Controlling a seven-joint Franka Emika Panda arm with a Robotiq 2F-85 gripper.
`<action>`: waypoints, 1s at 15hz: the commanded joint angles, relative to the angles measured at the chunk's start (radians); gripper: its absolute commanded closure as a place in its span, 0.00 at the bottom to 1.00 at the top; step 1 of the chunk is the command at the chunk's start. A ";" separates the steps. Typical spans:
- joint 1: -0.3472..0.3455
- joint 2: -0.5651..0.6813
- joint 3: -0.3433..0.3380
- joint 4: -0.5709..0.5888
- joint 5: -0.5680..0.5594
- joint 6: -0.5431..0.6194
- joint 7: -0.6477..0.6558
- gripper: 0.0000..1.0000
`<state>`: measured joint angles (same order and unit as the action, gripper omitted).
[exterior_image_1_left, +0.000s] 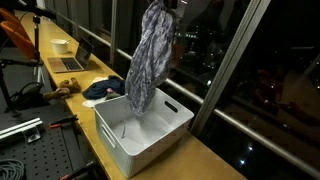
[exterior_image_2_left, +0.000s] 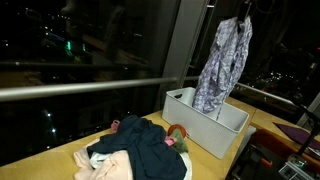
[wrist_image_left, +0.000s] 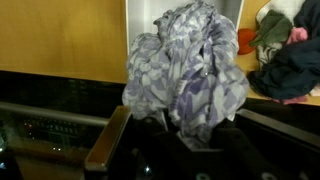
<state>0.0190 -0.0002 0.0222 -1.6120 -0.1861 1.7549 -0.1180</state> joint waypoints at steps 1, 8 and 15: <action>-0.001 0.017 -0.002 -0.051 0.015 0.055 -0.035 0.99; 0.035 0.073 0.033 -0.093 -0.011 0.091 -0.045 0.40; 0.209 0.253 0.175 0.010 -0.013 0.157 0.090 0.00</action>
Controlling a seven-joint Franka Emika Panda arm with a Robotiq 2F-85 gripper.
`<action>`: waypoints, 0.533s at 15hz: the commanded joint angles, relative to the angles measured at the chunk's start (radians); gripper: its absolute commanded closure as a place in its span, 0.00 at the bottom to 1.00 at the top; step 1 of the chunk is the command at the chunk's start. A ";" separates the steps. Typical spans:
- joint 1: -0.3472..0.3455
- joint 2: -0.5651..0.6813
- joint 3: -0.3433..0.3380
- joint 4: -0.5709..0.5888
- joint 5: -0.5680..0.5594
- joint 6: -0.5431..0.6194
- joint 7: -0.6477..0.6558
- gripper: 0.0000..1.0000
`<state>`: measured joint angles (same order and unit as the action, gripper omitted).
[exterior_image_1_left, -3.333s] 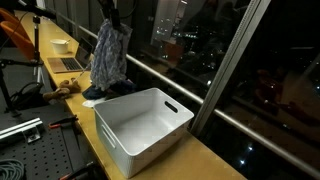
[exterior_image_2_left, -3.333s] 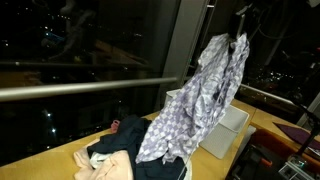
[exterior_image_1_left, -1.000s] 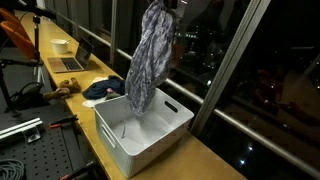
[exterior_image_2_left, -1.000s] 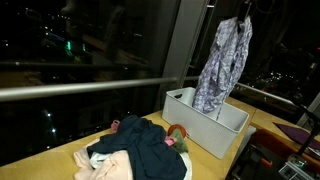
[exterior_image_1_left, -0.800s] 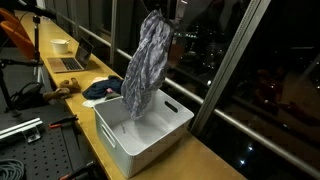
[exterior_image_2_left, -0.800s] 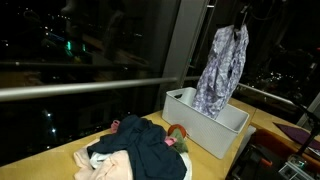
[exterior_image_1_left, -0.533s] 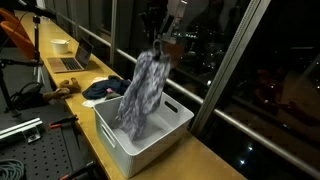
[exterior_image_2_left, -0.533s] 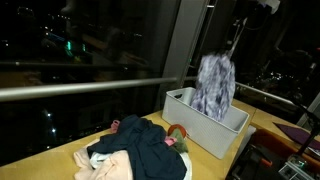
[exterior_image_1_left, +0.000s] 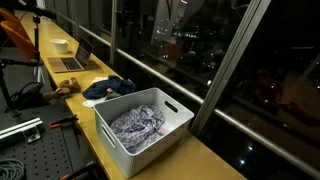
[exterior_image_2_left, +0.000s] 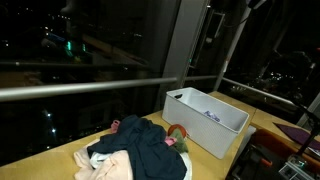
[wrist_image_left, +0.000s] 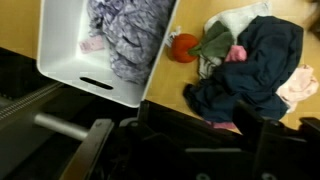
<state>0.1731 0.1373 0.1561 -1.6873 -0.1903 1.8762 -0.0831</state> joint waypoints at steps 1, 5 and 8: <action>0.081 0.160 0.054 0.110 -0.012 0.058 0.084 0.00; 0.194 0.358 0.069 0.250 -0.026 0.114 0.182 0.00; 0.258 0.481 0.058 0.346 -0.006 0.130 0.218 0.00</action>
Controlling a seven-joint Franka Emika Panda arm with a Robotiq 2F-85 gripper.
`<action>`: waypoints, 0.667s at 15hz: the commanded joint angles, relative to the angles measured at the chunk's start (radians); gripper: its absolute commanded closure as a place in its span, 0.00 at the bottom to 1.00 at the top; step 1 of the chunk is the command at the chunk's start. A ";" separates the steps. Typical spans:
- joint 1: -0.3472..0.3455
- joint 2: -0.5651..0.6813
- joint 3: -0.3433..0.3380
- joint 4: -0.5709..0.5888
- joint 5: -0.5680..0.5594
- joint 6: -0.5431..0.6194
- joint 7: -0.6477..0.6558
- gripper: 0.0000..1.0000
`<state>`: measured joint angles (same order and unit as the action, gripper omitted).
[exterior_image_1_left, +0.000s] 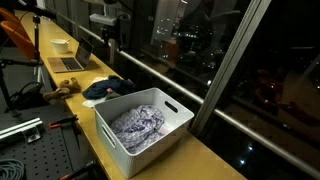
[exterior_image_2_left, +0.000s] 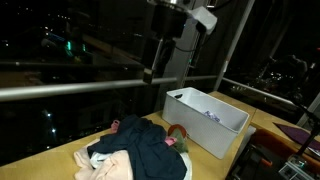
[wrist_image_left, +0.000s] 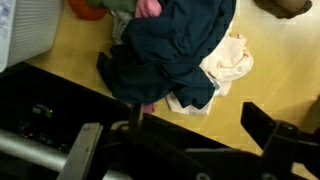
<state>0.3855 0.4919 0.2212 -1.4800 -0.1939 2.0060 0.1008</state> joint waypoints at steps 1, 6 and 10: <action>0.061 0.162 -0.010 0.167 0.003 0.004 0.044 0.00; 0.111 0.284 -0.028 0.232 0.008 0.012 0.076 0.00; 0.092 0.294 -0.026 0.173 -0.005 0.057 0.099 0.00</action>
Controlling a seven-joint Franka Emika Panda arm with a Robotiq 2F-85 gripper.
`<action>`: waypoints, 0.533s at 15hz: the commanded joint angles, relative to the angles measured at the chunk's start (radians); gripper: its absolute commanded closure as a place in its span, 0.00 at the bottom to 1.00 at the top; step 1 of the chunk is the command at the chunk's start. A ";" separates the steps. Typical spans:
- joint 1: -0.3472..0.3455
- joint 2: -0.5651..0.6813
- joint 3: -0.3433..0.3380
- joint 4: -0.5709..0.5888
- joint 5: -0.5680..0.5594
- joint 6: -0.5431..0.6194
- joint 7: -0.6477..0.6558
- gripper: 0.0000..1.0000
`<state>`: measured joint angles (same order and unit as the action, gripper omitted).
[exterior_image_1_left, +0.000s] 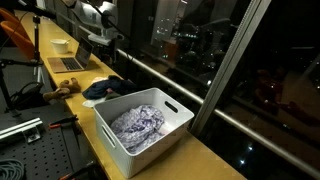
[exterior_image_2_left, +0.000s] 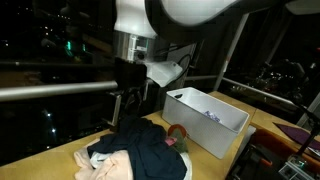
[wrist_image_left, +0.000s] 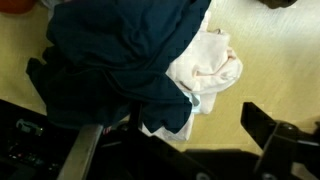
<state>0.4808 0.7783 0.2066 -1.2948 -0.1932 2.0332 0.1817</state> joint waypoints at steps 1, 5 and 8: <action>-0.005 0.012 -0.016 -0.015 -0.009 0.033 0.021 0.00; -0.010 0.011 -0.031 -0.043 -0.016 0.041 0.004 0.00; -0.007 0.038 -0.052 -0.037 -0.012 0.037 -0.018 0.00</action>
<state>0.4715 0.7972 0.1744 -1.3292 -0.1938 2.0450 0.1851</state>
